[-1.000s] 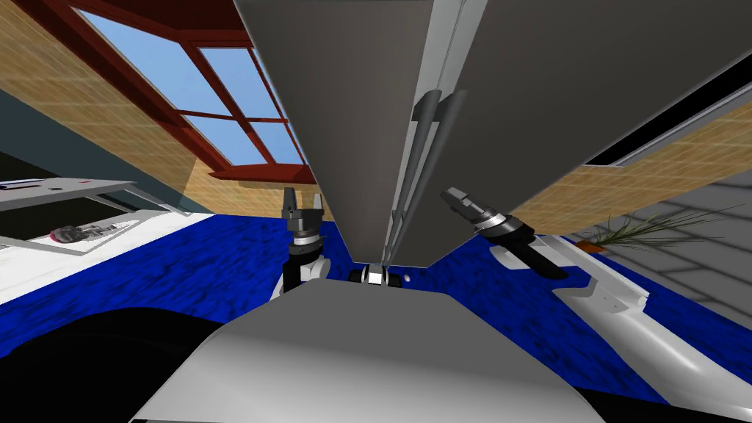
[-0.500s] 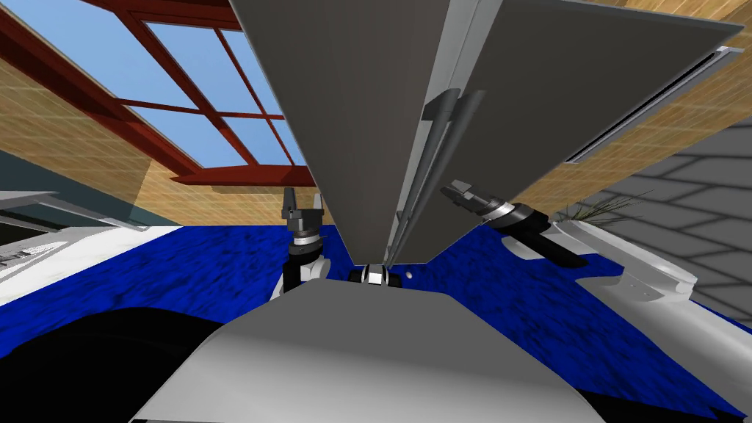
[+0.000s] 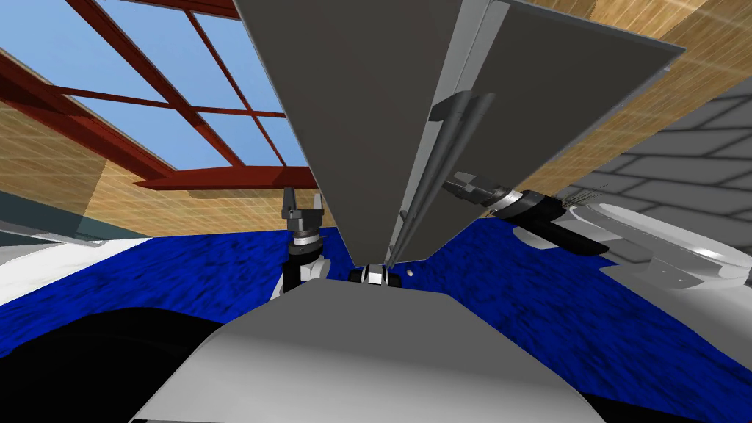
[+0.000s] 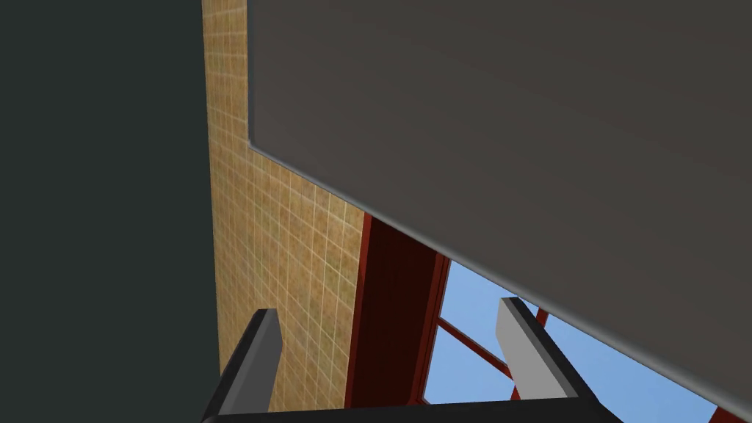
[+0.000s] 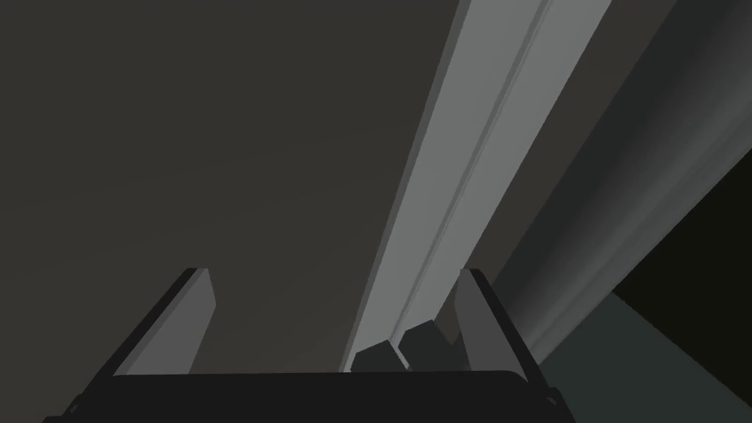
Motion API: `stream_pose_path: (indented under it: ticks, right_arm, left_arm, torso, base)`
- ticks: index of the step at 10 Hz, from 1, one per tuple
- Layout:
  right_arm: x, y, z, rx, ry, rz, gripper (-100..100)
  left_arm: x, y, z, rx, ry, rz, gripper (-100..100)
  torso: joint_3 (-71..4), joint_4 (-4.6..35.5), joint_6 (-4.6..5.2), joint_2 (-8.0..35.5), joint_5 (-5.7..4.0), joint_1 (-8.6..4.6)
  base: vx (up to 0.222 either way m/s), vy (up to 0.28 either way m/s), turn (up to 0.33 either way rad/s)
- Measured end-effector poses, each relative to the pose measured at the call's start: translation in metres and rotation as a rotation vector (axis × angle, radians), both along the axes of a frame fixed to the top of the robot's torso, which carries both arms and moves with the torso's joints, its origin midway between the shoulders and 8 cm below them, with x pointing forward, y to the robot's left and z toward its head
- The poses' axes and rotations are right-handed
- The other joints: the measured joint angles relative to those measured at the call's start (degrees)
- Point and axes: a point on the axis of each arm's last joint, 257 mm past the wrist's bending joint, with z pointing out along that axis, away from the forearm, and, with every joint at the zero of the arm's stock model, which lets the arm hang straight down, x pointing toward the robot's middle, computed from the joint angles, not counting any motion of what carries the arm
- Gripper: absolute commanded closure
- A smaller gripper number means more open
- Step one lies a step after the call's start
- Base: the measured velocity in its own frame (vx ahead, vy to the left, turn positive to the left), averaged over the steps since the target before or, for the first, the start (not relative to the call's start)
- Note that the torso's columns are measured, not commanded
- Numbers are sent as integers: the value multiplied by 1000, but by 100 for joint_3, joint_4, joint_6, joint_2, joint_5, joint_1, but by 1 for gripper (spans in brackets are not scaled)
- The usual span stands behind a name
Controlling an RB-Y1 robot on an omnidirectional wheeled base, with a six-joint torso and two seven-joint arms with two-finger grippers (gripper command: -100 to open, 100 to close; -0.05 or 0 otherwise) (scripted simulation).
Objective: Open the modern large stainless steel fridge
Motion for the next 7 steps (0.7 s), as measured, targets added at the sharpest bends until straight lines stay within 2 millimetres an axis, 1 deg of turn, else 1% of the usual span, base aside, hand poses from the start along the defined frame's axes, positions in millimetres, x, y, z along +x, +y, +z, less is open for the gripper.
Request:
stream_pose_path:
  ticks: [3, 4, 7]
  right_arm:
    - [8, -3, 14, -87, -26, -20, -100]
    - [11, -4, 23, -119, -42, -27, -100]
    - [18, -5, 39, -205, -68, -47, -100]
  left_arm:
    - [0, 0, -1, 0, 1, -1, 0]
    - [0, -1, -1, 0, 2, -2, 0]
    - [1, -1, -2, 0, 6, -3, 0]
  torso:
    - [2, 10, -13, 8, 13, 31]
    - [0, 8, -9, 5, 18, 44]
    - [16, 24, -26, 29, 33, 67]
  base:
    - [-7, 118, -182]
    - [-10, 100, -158]
    - [-35, 90, -179]
